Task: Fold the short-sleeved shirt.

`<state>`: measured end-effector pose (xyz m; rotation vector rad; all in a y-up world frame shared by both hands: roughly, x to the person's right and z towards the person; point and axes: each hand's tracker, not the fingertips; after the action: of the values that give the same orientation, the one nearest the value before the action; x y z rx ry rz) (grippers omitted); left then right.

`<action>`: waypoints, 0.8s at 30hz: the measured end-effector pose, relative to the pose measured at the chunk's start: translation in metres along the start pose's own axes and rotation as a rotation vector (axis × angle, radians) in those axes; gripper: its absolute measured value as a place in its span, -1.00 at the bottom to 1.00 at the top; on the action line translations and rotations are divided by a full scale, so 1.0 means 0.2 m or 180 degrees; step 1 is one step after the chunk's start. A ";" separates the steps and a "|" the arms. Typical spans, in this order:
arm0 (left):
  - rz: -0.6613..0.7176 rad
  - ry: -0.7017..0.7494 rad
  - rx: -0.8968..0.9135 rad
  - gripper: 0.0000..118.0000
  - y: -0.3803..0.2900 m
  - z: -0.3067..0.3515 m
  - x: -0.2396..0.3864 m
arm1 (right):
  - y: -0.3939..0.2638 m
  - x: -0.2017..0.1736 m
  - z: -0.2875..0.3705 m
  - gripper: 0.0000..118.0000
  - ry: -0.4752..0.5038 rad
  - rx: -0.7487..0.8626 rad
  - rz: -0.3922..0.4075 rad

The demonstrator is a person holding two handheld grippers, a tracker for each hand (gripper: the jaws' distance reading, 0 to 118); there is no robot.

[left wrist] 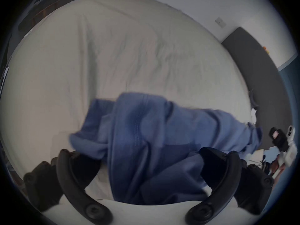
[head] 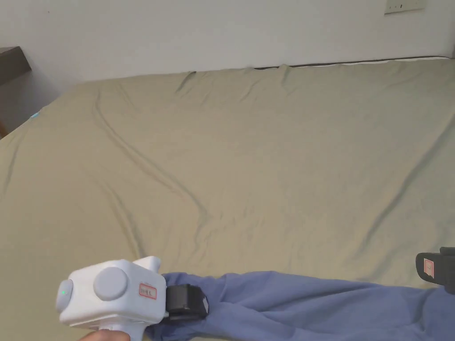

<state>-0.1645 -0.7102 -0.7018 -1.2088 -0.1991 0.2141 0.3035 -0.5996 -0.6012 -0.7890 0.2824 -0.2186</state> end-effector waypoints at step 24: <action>-0.0570 -0.0536 0.0289 -0.72 0.15 0.41 0.35 | -0.07 0.03 0.14 -0.95 -0.0013 -0.0003 -0.0110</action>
<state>-0.1204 -0.6062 -0.6999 -1.0764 -0.4382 0.1667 0.3181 -0.5920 -0.5729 -0.7956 0.2653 -0.2494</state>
